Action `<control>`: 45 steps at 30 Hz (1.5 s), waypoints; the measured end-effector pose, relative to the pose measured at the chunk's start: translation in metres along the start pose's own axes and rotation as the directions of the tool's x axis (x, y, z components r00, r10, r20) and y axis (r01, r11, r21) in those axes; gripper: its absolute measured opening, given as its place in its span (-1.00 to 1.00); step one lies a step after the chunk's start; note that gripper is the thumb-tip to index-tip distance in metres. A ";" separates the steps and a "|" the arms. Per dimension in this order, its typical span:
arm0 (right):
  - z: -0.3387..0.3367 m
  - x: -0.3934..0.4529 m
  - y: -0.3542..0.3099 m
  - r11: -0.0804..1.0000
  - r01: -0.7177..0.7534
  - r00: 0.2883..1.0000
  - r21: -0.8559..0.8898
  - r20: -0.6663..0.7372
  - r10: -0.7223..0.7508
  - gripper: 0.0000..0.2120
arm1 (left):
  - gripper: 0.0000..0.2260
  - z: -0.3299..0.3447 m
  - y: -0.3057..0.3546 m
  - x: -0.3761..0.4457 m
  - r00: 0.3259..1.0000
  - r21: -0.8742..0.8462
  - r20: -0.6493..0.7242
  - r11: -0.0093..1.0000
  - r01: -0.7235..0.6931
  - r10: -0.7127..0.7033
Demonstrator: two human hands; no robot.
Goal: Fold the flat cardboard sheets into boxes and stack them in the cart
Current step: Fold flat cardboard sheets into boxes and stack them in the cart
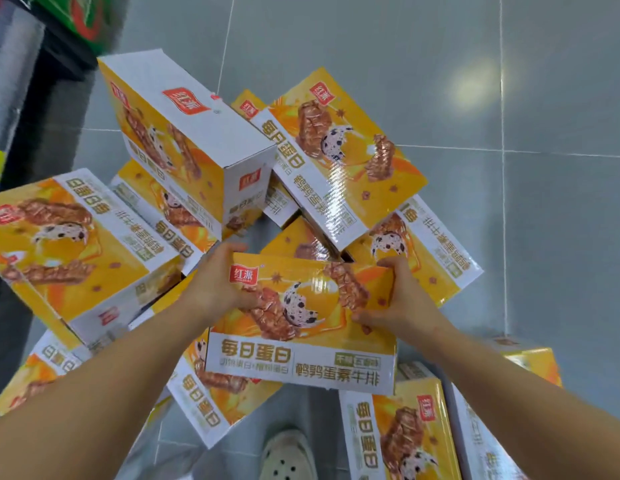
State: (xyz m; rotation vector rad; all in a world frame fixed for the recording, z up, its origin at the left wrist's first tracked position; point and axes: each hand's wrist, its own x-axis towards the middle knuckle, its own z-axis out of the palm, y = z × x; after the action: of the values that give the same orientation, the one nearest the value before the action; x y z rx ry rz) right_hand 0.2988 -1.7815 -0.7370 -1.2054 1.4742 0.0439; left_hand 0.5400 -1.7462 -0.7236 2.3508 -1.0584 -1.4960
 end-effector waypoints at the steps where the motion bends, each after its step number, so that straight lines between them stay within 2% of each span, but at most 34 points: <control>1: 0.001 -0.008 0.000 1.000 0.007 1.000 0.025 -0.024 -0.006 -0.36 | -0.31 -0.001 -0.002 -0.007 0.999 -0.010 -0.035 1.000 -0.002 0.002; 5: 0.001 -0.053 -0.003 0.999 0.027 0.995 0.045 -0.100 -0.022 -0.43 | -0.20 -0.006 0.006 -0.056 0.993 -0.032 -0.117 0.999 0.000 -0.004; 9: -0.011 -0.111 -0.020 0.998 0.064 0.989 -0.017 -0.130 -0.066 -0.16 | 0.06 -0.009 0.018 -0.126 0.994 0.031 -0.108 0.999 0.017 -0.014; 11: -0.023 -0.140 -0.036 0.992 0.077 0.988 -0.100 -0.128 -0.090 -0.11 | 0.13 -0.014 0.026 -0.157 0.993 0.055 -0.118 0.998 -0.007 0.014; 13: -0.038 -0.166 -0.051 0.972 0.103 0.986 -0.213 -0.109 -0.128 -0.11 | 0.17 -0.022 0.036 -0.181 0.997 0.116 -0.072 0.993 -0.029 0.038; 16: -0.063 -0.216 -0.082 0.935 0.099 0.986 -0.341 -0.093 -0.138 -0.12 | 0.12 -0.042 0.063 -0.223 0.999 0.193 0.033 0.981 -0.011 0.005; 18: -0.082 -0.253 -0.107 0.907 0.101 0.981 -0.409 -0.110 -0.159 -0.09 | -0.03 -0.060 0.085 -0.255 0.999 0.245 0.034 0.969 -0.040 0.032; 20: -0.103 -0.290 -0.133 0.853 0.100 0.976 -0.513 -0.117 -0.185 -0.07 | -0.14 -0.083 0.113 -0.291 0.996 0.324 -0.005 0.942 -0.084 0.091; 22: -0.124 -0.325 -0.161 0.815 0.116 0.974 -0.568 -0.097 -0.206 -0.03 | -0.14 -0.108 0.139 -0.325 0.989 0.379 -0.049 0.919 -0.110 0.138; 26: -0.163 -0.388 -0.222 0.673 0.230 0.961 -0.703 0.056 -0.270 0.07 | -0.16 -0.159 0.182 -0.391 0.967 0.489 -0.112 0.860 -0.145 0.227; 31: -0.190 -0.449 -0.280 0.476 0.275 0.921 -0.836 0.087 -0.380 -0.08 | -0.15 -0.207 0.217 -0.466 0.918 0.507 -0.206 0.840 -0.195 0.338; 34: -0.200 -0.488 -0.307 0.371 0.295 0.882 -0.880 0.101 -0.461 -0.12 | -0.20 -0.228 0.227 -0.509 0.884 0.496 -0.259 0.839 -0.223 0.388; 36: -0.207 -0.511 -0.319 0.278 0.311 0.829 -0.909 0.117 -0.547 -0.13 | -0.21 -0.238 0.233 -0.537 0.845 0.487 -0.296 0.832 -0.267 0.445; 39: -0.216 -0.541 -0.330 0.168 0.337 0.743 -0.926 0.153 -0.652 -0.14 | -0.21 -0.242 0.236 -0.579 0.794 0.548 -0.376 0.806 -0.224 0.477; 41: -0.220 -0.559 -0.332 0.089 0.359 0.683 -0.929 0.196 -0.704 -0.14 | -0.19 -0.237 0.233 -0.605 0.742 0.565 -0.428 0.793 -0.226 0.516; 45: -0.229 -0.597 -0.329 -0.104 0.445 0.515 -0.889 0.350 -0.783 -0.15 | -0.15 -0.208 0.221 -0.665 0.711 0.546 -0.517 0.823 -0.154 0.476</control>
State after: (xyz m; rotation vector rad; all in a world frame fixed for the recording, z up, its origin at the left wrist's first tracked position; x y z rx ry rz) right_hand 0.2353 -1.7025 -0.0254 -3.0494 0.7657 0.0845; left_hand 0.4452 -1.5327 -0.0310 2.4589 -1.6271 -0.2480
